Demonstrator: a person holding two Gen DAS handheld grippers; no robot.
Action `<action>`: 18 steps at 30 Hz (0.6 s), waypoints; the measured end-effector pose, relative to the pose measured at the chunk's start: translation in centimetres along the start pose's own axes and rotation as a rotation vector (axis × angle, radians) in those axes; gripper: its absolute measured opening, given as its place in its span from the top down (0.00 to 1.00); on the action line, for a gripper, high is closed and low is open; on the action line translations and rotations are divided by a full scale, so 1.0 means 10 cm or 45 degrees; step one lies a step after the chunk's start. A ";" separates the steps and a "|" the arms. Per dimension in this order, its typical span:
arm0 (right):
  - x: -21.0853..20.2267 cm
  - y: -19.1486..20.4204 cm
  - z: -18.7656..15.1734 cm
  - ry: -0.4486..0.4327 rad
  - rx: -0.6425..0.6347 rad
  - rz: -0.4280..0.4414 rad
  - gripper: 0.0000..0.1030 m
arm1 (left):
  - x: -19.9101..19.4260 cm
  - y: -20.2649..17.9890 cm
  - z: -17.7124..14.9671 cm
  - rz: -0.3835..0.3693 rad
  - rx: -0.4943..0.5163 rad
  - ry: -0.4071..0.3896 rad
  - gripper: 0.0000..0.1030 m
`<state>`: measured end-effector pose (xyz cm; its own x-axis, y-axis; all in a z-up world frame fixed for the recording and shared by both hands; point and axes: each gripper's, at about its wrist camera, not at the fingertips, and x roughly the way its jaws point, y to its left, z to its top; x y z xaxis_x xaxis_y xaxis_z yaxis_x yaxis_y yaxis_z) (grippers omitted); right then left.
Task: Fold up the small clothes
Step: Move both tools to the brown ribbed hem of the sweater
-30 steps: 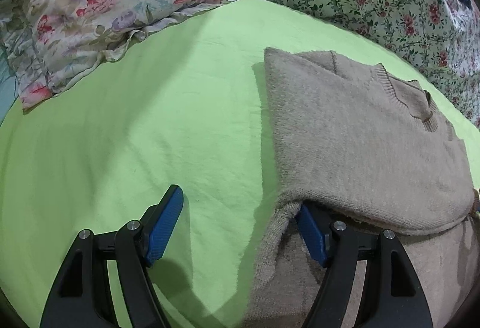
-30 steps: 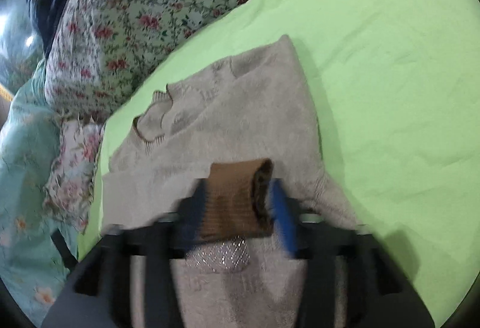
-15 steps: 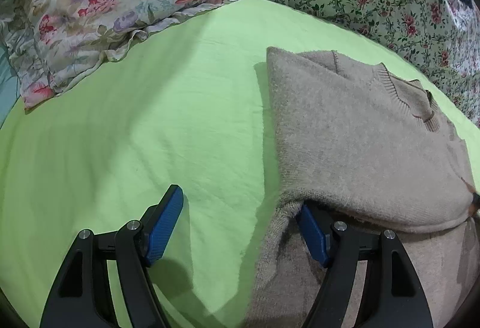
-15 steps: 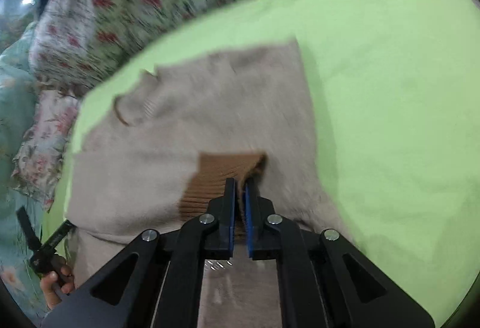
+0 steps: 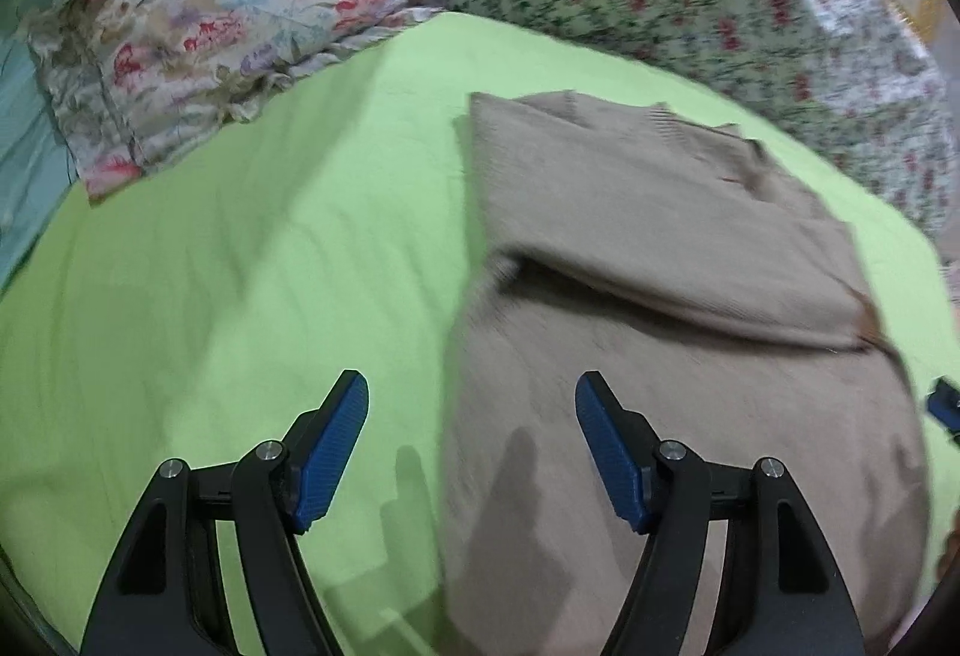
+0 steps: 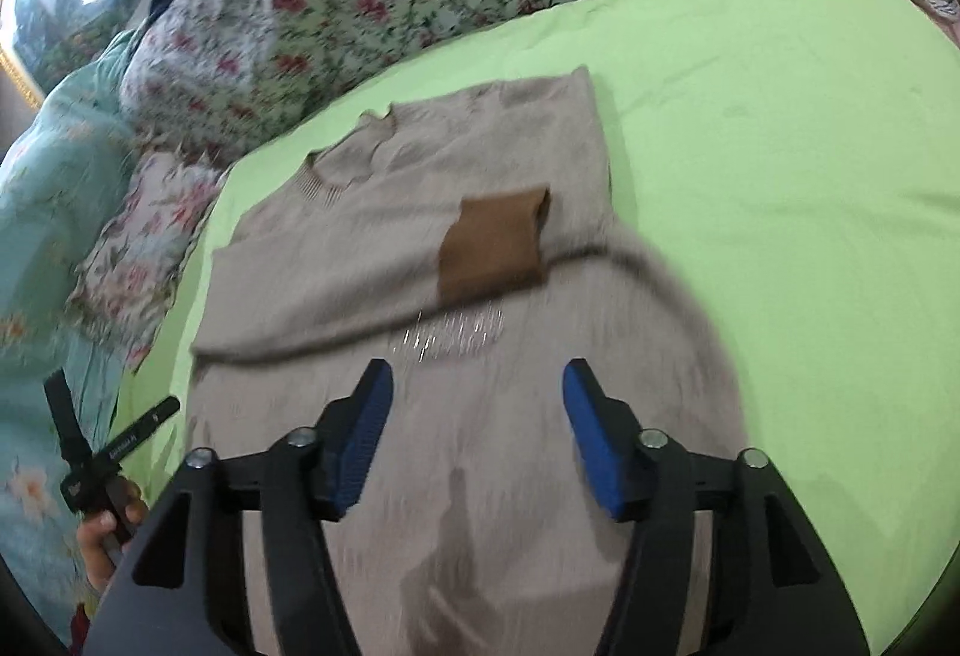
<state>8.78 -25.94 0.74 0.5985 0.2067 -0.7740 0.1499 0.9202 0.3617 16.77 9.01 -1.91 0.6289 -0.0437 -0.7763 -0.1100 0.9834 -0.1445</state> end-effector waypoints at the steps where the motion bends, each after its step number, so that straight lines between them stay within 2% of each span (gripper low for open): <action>1: -0.05 0.02 -0.08 0.001 -0.009 -0.002 0.39 | -0.07 0.00 -0.05 -0.031 -0.005 0.000 0.29; 3: -0.18 0.04 -0.28 0.007 -0.027 -0.001 0.38 | -0.22 0.00 -0.20 -0.082 -0.004 0.009 0.29; 7: -0.36 0.01 -0.56 0.018 -0.036 -0.002 0.36 | -0.43 0.03 -0.48 -0.118 0.013 0.042 0.29; 18: -0.74 -0.28 -1.13 0.046 -0.008 0.019 0.35 | -0.68 0.20 -1.22 -0.191 -0.014 0.159 0.29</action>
<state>-4.94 -26.27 -0.44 0.5721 0.2321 -0.7866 0.1360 0.9190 0.3701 2.84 9.09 -4.39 0.5388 -0.2118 -0.8153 -0.0307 0.9623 -0.2703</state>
